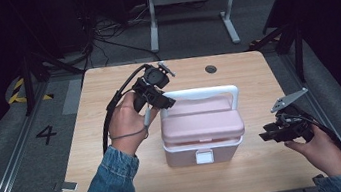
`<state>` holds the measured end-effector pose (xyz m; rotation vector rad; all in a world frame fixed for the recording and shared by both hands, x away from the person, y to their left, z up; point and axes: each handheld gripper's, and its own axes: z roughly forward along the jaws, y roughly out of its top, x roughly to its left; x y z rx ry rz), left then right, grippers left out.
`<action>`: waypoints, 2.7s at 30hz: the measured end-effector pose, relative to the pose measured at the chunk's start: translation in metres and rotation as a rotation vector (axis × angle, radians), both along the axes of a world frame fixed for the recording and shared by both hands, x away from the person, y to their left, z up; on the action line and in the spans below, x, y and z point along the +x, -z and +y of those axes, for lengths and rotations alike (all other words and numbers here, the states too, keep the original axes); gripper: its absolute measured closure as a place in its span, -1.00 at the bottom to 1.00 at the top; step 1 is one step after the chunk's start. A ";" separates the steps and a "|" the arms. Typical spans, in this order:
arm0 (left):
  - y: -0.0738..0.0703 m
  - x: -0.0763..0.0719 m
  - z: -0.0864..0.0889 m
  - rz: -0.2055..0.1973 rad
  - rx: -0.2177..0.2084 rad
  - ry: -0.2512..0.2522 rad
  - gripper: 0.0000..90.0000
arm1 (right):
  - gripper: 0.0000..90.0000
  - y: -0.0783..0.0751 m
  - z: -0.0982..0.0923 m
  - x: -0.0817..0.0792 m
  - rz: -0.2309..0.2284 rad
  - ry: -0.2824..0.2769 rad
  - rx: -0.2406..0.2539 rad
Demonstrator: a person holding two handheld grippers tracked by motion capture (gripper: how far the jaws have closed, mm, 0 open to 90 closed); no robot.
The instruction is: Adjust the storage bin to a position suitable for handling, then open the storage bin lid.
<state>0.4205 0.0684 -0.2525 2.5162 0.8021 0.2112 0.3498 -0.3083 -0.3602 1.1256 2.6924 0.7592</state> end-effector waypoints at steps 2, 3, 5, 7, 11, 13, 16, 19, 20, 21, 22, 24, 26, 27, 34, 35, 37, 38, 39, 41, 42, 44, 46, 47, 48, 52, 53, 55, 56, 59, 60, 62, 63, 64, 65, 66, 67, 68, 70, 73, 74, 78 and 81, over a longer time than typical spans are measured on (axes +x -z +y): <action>-0.004 0.001 0.000 -0.005 0.000 -0.002 0.48 | 0.41 -0.002 0.001 -0.001 -0.011 -0.009 0.015; -0.004 0.001 -0.001 -0.005 0.001 -0.001 0.48 | 0.43 -0.003 0.002 -0.002 -0.017 -0.015 0.018; -0.005 0.003 -0.001 -0.008 0.005 -0.003 0.48 | 0.48 -0.004 0.003 -0.002 -0.032 -0.022 0.028; -0.007 0.005 -0.001 -0.005 0.000 -0.006 0.48 | 0.50 -0.006 0.003 -0.003 -0.034 -0.022 0.039; -0.008 0.010 0.001 0.001 -0.014 -0.010 0.48 | 0.55 -0.009 0.004 -0.004 -0.048 -0.033 0.060; -0.009 0.011 0.001 0.004 -0.017 -0.011 0.48 | 0.56 -0.009 0.004 -0.005 -0.053 -0.034 0.064; -0.010 0.014 0.002 0.009 -0.028 -0.018 0.48 | 0.60 -0.012 0.006 -0.006 -0.058 -0.042 0.079; -0.012 0.016 0.002 0.013 -0.021 -0.022 0.48 | 0.70 -0.017 0.010 -0.007 -0.074 -0.059 0.106; -0.012 0.016 0.002 0.012 -0.022 -0.022 0.47 | 0.73 -0.019 0.012 -0.008 -0.081 -0.064 0.115; -0.013 0.017 0.002 0.013 -0.023 -0.021 0.47 | 0.78 -0.022 0.014 -0.010 -0.091 -0.072 0.124; -0.013 0.017 0.002 0.014 -0.025 -0.024 0.47 | 0.82 -0.024 0.016 -0.010 -0.101 -0.081 0.130; -0.012 0.018 0.003 0.013 -0.026 -0.024 0.47 | 0.85 -0.027 0.020 -0.012 -0.119 -0.094 0.140; -0.012 0.019 0.003 0.016 -0.028 -0.023 0.47 | 0.89 -0.034 0.027 -0.015 -0.142 -0.113 0.154; -0.012 0.019 0.003 0.018 -0.027 -0.024 0.47 | 0.89 -0.036 0.030 -0.016 -0.151 -0.123 0.159; -0.012 0.019 0.004 0.020 -0.028 -0.028 0.47 | 1.00 -0.042 0.054 -0.011 -0.182 -0.168 0.220; -0.012 0.019 0.004 0.020 -0.028 -0.028 0.47 | 1.00 -0.041 0.056 -0.010 -0.188 -0.169 0.228; -0.011 0.018 0.004 0.017 -0.025 -0.021 0.47 | 1.00 -0.040 0.057 -0.009 -0.187 -0.163 0.239; -0.011 0.018 0.005 0.015 -0.028 -0.019 0.47 | 1.00 -0.039 0.058 -0.007 -0.184 -0.155 0.247; -0.011 0.017 0.006 0.017 -0.031 -0.019 0.47 | 1.00 -0.037 0.059 -0.007 -0.191 -0.143 0.250; -0.010 0.015 0.007 0.017 -0.044 -0.001 0.35 | 1.00 -0.037 0.057 -0.006 -0.197 -0.130 0.270; -0.010 0.015 0.007 0.017 -0.044 -0.001 0.26 | 1.00 -0.038 0.056 -0.006 -0.198 -0.126 0.278; -0.009 0.013 0.007 0.012 -0.044 0.014 0.20 | 1.00 -0.038 0.056 -0.005 -0.197 -0.124 0.282; -0.010 0.010 0.007 0.009 -0.031 0.018 0.09 | 1.00 -0.038 0.056 -0.005 -0.197 -0.124 0.279; -0.010 0.010 0.007 0.009 -0.031 0.018 0.07 | 1.00 -0.038 0.056 -0.005 -0.197 -0.124 0.279; -0.011 0.007 0.009 -0.002 -0.028 0.015 0.07 | 1.00 -0.038 0.056 -0.005 -0.200 -0.124 0.278; -0.016 -0.003 0.019 -0.019 -0.026 0.007 -0.03 | 1.00 -0.039 0.057 -0.004 -0.208 -0.123 0.274; -0.016 -0.004 0.021 -0.024 -0.020 0.007 -0.06 | 1.00 -0.039 0.057 -0.004 -0.211 -0.126 0.273; -0.017 -0.010 0.029 -0.021 -0.014 -0.001 -0.06 | 1.00 -0.040 0.058 -0.004 -0.215 -0.128 0.260; -0.017 -0.012 0.033 -0.019 -0.009 -0.007 -0.06 | 1.00 -0.040 0.058 -0.004 -0.219 -0.129 0.257; -0.014 -0.018 0.042 -0.008 0.025 -0.017 -0.07 | 1.00 -0.041 0.059 -0.003 -0.222 -0.129 0.249; -0.012 -0.021 0.046 -0.004 0.042 -0.022 -0.07 | 1.00 -0.041 0.059 -0.003 -0.226 -0.130 0.250; -0.008 -0.026 0.052 0.000 0.065 -0.027 -0.09 | 1.00 -0.043 0.059 -0.002 -0.232 -0.128 0.254; -0.006 -0.027 0.054 0.002 0.072 -0.026 -0.09 | 1.00 -0.044 0.059 -0.002 -0.237 -0.125 0.257; -0.004 -0.029 0.055 0.002 0.082 -0.026 -0.09 | 1.00 -0.045 0.059 -0.002 -0.238 -0.126 0.260; -0.001 -0.032 0.057 0.005 0.091 -0.026 -0.10 | 1.00 -0.046 0.059 -0.002 -0.242 -0.125 0.261; 0.001 -0.034 0.058 0.002 0.100 -0.026 -0.10 | 1.00 -0.047 0.059 -0.002 -0.245 -0.125 0.265; 0.003 -0.035 0.059 0.000 0.103 -0.022 -0.10 | 1.00 -0.048 0.058 -0.002 -0.247 -0.123 0.270; 0.005 -0.037 0.060 0.002 0.104 -0.020 -0.10 | 1.00 -0.049 0.058 -0.001 -0.248 -0.122 0.276; 0.009 -0.039 0.062 0.009 0.095 -0.002 -0.10 | 1.00 -0.051 0.058 0.000 -0.254 -0.117 0.282; 0.013 -0.043 0.061 0.005 0.093 0.029 -0.09 | 1.00 -0.052 0.059 0.001 -0.261 -0.111 0.293; 0.014 -0.044 0.061 0.004 0.091 0.033 -0.07 | 1.00 -0.053 0.059 0.001 -0.258 -0.105 0.298; 0.016 -0.048 0.057 -0.027 0.080 0.040 -0.05 | 1.00 -0.054 0.059 0.003 -0.262 -0.101 0.301; 0.014 -0.048 0.053 -0.047 0.063 0.049 -0.08 | 1.00 -0.055 0.059 0.003 -0.265 -0.102 0.302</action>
